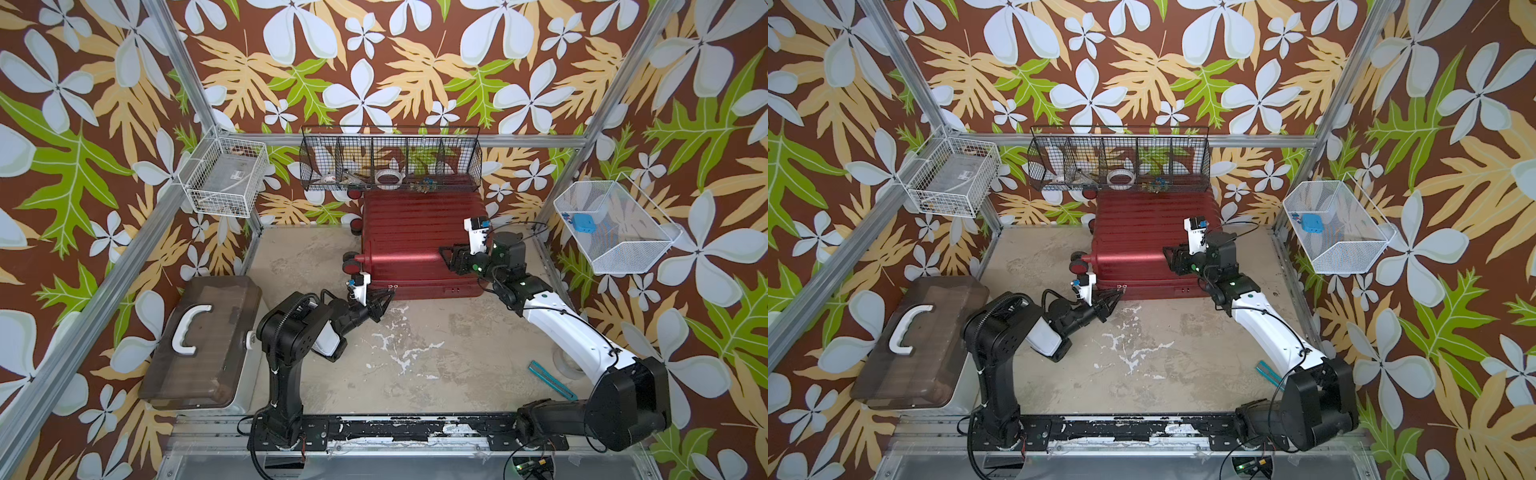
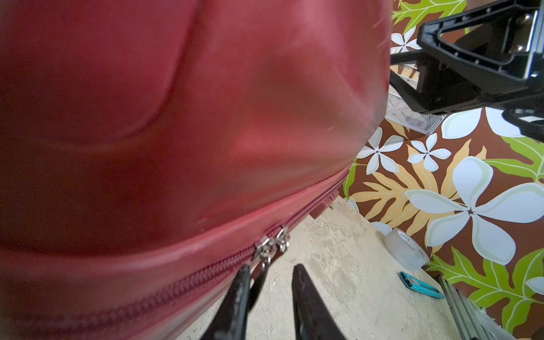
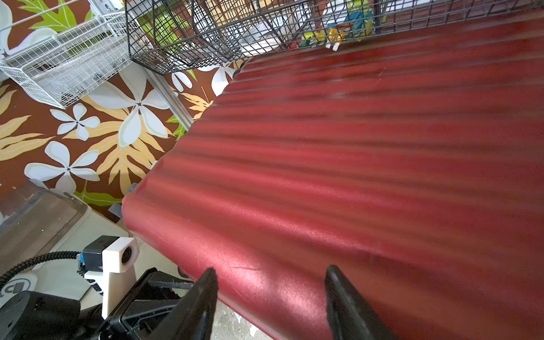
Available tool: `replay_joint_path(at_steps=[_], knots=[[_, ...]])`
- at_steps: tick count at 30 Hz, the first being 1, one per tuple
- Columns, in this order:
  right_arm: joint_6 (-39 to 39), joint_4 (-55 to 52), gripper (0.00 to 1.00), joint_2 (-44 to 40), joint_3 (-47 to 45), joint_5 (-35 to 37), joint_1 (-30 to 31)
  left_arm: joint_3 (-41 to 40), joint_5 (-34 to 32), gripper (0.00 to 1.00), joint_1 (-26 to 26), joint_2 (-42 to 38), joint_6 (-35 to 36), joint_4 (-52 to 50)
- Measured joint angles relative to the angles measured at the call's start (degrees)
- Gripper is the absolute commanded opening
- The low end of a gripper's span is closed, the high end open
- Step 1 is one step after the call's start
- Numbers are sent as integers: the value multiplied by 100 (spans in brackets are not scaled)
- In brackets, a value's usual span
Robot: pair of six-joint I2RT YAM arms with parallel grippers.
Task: Open the suitcase zippers
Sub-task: Unzip the zipper on the suitcase.
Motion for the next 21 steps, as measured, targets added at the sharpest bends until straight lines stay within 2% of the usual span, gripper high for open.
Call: replay_joint_path(at_steps=[18, 21], knots=[[2, -109, 60, -44, 20, -2, 0, 177, -39, 24, 2, 295, 76, 31], [2, -131, 61, -39, 33, -2, 0, 214, 0, 20, 0, 326, 61, 33]])
